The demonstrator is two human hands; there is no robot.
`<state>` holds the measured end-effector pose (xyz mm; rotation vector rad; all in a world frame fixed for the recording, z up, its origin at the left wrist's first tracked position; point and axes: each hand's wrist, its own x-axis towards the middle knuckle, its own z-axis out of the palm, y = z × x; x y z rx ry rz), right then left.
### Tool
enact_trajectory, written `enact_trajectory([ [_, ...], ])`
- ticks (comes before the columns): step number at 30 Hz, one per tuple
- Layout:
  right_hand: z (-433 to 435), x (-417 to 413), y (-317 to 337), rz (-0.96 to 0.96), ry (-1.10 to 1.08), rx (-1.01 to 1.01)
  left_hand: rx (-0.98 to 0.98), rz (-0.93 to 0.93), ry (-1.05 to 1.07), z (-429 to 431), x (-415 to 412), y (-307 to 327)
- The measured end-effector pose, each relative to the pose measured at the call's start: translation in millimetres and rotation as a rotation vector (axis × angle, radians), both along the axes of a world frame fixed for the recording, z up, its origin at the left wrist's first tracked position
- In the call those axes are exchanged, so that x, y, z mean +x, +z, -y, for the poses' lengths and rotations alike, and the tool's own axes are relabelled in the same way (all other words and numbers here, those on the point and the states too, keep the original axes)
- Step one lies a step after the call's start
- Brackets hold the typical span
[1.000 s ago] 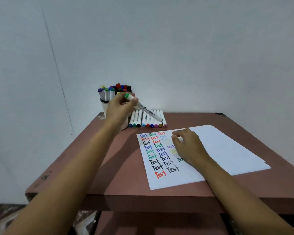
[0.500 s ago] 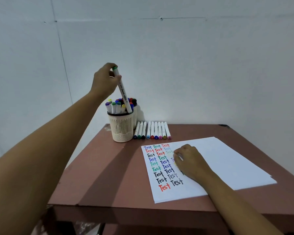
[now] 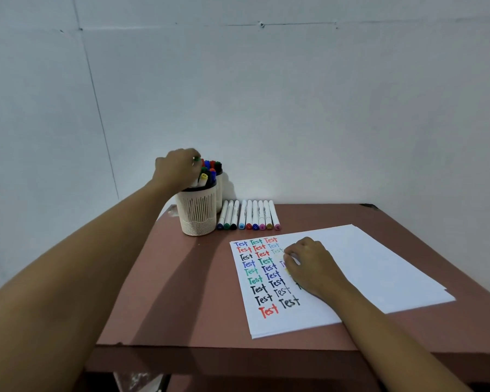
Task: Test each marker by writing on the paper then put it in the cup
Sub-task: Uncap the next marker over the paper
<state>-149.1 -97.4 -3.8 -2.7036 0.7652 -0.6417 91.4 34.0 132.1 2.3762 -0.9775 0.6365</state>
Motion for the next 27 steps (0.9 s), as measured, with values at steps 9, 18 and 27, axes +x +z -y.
enact_trajectory([
  [9,0,0,0,-0.004,0.003,-0.012,0.1,0.116,0.066,1,-2,-17],
  [18,1,0,-2,-0.027,0.007,-0.033,-0.213,0.274,-0.389,22,-62,-75],
  [27,0,5,14,-0.222,-0.004,-0.136,0.281,-0.223,-0.411,35,-72,-133],
])
